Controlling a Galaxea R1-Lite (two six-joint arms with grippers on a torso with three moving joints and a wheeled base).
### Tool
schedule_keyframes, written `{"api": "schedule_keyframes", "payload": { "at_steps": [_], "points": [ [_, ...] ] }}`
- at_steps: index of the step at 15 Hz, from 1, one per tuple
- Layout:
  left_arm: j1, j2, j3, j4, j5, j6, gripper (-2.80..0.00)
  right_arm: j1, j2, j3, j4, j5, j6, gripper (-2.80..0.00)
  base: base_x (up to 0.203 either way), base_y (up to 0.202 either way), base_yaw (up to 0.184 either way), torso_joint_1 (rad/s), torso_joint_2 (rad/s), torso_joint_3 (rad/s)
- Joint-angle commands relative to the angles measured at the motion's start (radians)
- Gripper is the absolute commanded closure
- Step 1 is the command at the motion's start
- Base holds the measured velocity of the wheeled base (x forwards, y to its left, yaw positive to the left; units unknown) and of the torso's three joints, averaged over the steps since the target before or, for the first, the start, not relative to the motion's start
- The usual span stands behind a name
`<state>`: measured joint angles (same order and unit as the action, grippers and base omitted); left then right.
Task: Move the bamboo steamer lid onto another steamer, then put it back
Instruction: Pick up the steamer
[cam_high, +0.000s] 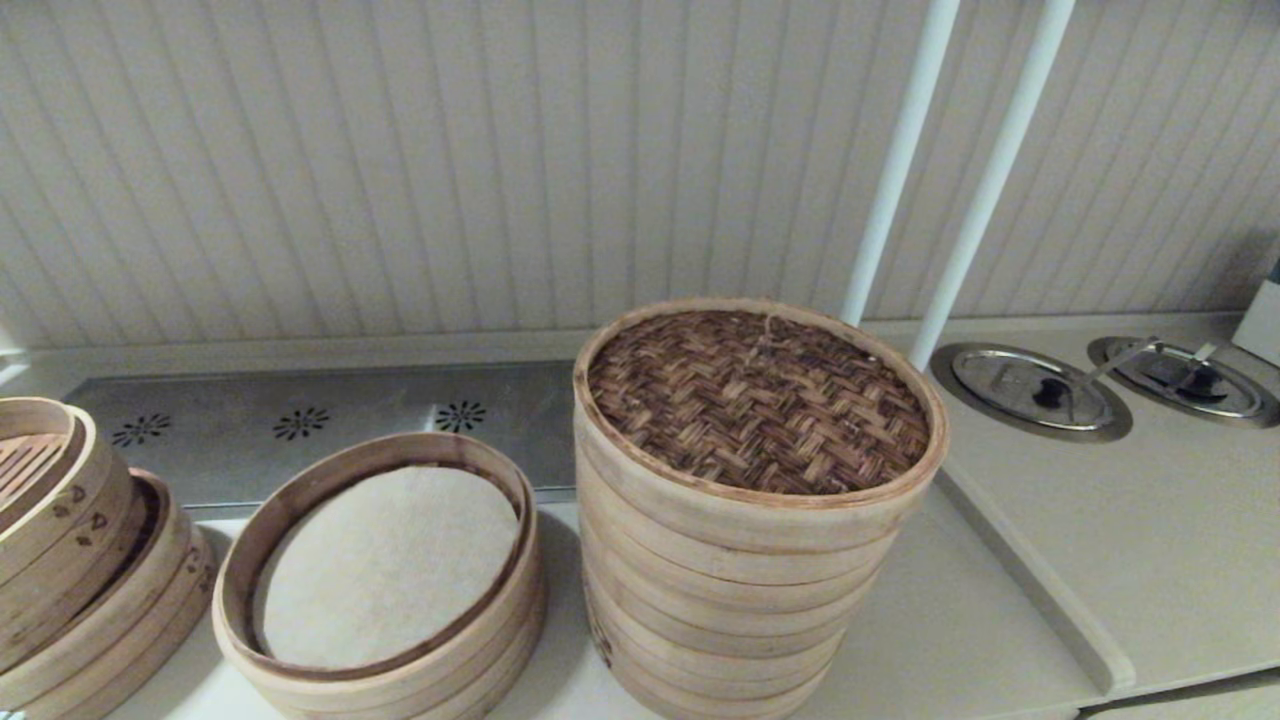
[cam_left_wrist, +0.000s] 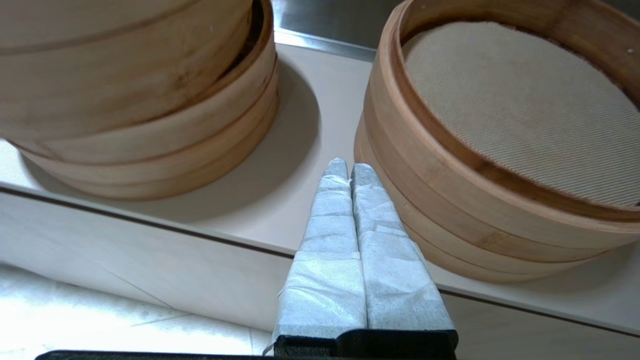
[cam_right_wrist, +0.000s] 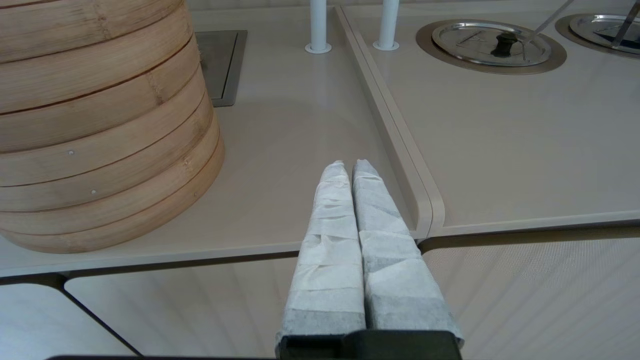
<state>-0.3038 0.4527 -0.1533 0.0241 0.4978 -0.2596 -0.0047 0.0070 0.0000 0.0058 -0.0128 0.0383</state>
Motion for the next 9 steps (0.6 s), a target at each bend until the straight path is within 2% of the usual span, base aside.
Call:
{"api": "schedule_keyframes", "payload": {
  "at_steps": [1, 9],
  "points": [
    [0.000, 0.006, 0.049, -0.037, 0.004, -0.012, 0.00, 0.000, 0.001, 0.002, 0.000, 0.000, 0.000, 0.00, 0.000, 0.000, 0.000, 0.000, 0.00, 0.000],
    [0.000, 0.012, 0.065, -0.063, 0.004, -0.037, 0.00, 0.000, 0.001, 0.003, 0.000, -0.001, 0.000, 0.00, 0.000, 0.000, 0.000, 0.000, 0.00, 0.000]
  ]
}}
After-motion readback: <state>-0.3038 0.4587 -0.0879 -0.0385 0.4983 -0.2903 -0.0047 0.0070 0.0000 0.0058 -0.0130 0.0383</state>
